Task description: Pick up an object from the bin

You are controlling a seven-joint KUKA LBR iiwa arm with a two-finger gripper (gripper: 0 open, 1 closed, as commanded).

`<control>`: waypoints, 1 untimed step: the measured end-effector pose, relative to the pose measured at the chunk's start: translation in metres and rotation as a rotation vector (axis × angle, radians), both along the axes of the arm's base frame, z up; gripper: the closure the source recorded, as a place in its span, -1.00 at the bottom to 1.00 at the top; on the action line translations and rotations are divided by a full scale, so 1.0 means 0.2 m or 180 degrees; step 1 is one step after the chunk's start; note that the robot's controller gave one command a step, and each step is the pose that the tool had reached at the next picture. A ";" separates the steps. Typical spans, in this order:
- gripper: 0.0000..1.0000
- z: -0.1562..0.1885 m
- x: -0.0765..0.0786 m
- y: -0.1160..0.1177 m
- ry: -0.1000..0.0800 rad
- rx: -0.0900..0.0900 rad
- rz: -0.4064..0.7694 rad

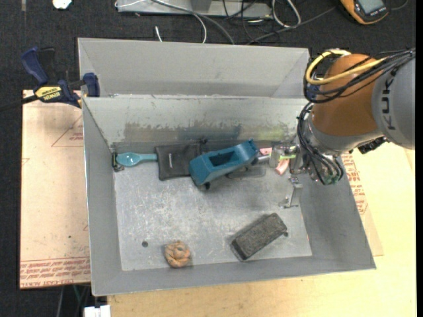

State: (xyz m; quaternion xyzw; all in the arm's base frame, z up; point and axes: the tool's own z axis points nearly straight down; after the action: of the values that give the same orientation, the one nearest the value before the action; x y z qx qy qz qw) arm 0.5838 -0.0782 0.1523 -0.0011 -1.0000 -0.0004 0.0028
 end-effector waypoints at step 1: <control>-1.00 0.02 0.01 0.00 -0.0023 -0.0004 0.0005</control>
Offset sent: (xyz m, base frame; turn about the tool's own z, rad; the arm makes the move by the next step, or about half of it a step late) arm -0.0669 -0.0108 -0.0390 -0.1651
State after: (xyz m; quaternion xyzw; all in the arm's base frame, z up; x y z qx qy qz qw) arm 0.5852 -0.0781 0.1572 -0.0002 -1.0000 0.0001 -0.0008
